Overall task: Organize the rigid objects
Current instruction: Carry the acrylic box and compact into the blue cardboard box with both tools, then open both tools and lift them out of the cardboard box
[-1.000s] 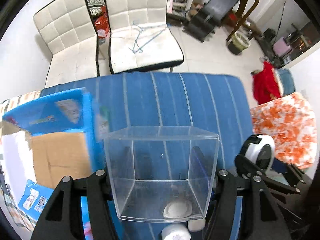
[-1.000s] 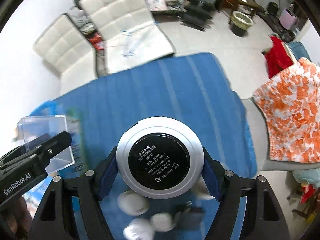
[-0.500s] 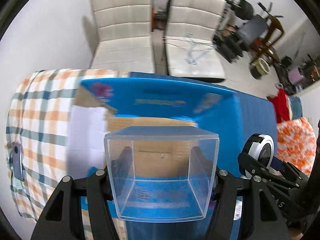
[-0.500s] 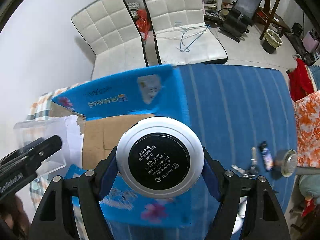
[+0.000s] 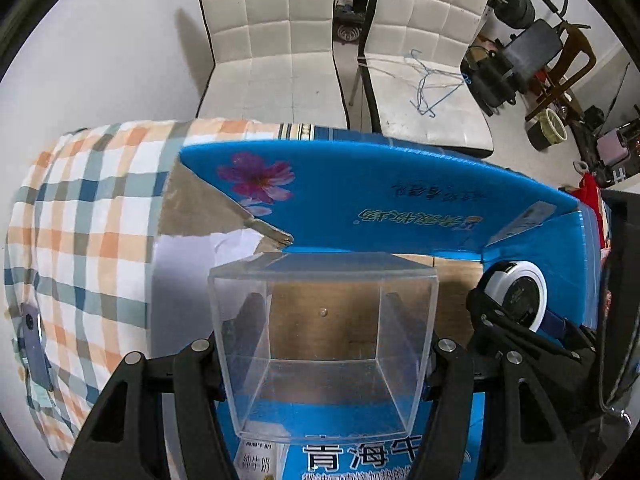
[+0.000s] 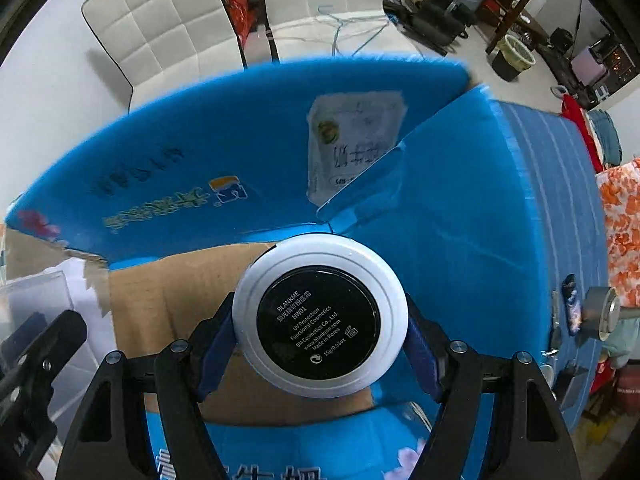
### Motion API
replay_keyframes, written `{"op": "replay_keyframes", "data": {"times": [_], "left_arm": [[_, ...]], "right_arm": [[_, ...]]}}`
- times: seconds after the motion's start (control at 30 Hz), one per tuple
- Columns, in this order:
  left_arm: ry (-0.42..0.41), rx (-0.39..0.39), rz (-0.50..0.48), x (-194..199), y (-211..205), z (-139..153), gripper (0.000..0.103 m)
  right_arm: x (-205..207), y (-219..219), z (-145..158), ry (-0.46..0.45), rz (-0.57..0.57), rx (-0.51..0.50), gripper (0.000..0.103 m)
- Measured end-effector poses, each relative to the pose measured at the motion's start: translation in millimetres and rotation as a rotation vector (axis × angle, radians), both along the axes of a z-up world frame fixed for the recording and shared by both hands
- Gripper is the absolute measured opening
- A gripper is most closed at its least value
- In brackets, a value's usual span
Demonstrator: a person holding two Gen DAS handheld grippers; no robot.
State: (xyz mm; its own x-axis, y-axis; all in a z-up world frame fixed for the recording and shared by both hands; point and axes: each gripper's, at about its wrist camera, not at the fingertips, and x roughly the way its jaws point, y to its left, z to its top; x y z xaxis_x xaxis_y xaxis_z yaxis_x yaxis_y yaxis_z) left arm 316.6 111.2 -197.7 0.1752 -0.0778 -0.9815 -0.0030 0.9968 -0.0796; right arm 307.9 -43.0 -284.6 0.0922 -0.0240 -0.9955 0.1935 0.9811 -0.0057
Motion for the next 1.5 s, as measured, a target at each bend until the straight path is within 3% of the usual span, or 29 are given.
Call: {"op": "replay_keyframes", "data": {"times": [0.33,0.43,0.63,0.8,0.93,1.2,1.27,1.33,1.5], "left_arm": [[0.050,-0.038,-0.006,6.6,-4.6,-21.6,0.061],[0.062,-0.062,0.003,8.0,-0.9,-22.3,0.061],[0.104,-0.132,0.026,12.9,4.1,-24.6,0.061],[0.194,-0.200,0.018,20.8,-4.5,-42.3,0.061],[0.262,-0.194,-0.032,27.1,-22.5,-62.7,0.061],[0.296,-0.158,-0.061,35.1,-38.9,-71.4,0.061],[0.301,-0.167,-0.049,36.0,-38.5,-68.8,0.071],[0.287,-0.172,-0.041,39.3,-42.9,-62.5,0.094],[0.248,-0.182,-0.037,39.8,-37.7,-37.7,0.103]], "right_arm": [[20.9,14.3,-31.0,0.110,0.099,0.065,0.080],[17.7,18.5,-25.5,0.109,0.131,0.092,0.094],[-2.6,17.0,-13.8,0.131,0.161,0.116,0.095],[-17.3,22.8,-13.7,0.158,0.183,0.121,0.095],[-23.9,31.8,-18.8,0.169,0.193,0.105,0.095],[-12.9,31.4,-22.1,0.169,0.144,0.144,0.095],[-3.6,25.2,-18.2,0.163,0.134,0.157,0.095],[-3.4,22.8,-13.9,0.157,0.124,0.168,0.095],[-2.1,-3.9,12.7,0.135,0.127,0.155,0.098]]}}
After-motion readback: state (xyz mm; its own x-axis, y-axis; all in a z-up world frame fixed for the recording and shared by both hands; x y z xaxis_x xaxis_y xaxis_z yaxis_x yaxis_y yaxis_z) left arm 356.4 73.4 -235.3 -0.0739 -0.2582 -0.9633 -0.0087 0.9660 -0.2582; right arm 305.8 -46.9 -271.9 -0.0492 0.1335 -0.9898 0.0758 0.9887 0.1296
